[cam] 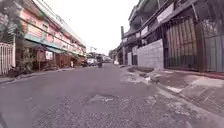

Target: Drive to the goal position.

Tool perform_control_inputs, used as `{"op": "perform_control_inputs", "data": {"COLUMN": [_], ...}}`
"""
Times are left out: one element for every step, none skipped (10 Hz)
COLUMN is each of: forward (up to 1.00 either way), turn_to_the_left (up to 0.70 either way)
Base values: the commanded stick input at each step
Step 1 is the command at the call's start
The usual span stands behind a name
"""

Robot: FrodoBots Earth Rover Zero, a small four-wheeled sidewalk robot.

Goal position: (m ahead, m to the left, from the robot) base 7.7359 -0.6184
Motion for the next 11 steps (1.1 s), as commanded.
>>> {"op": "perform_control_inputs", "data": {"forward": [0.85,0.85,0.85,0.85,0.85,0.85,0.85,0.85,0.85,0.85,0.85], "turn_to_the_left": [0.00,0.00,0.00,0.00,0.00,0.00,0.00,0.00,0.00,0.00,0.00]}}
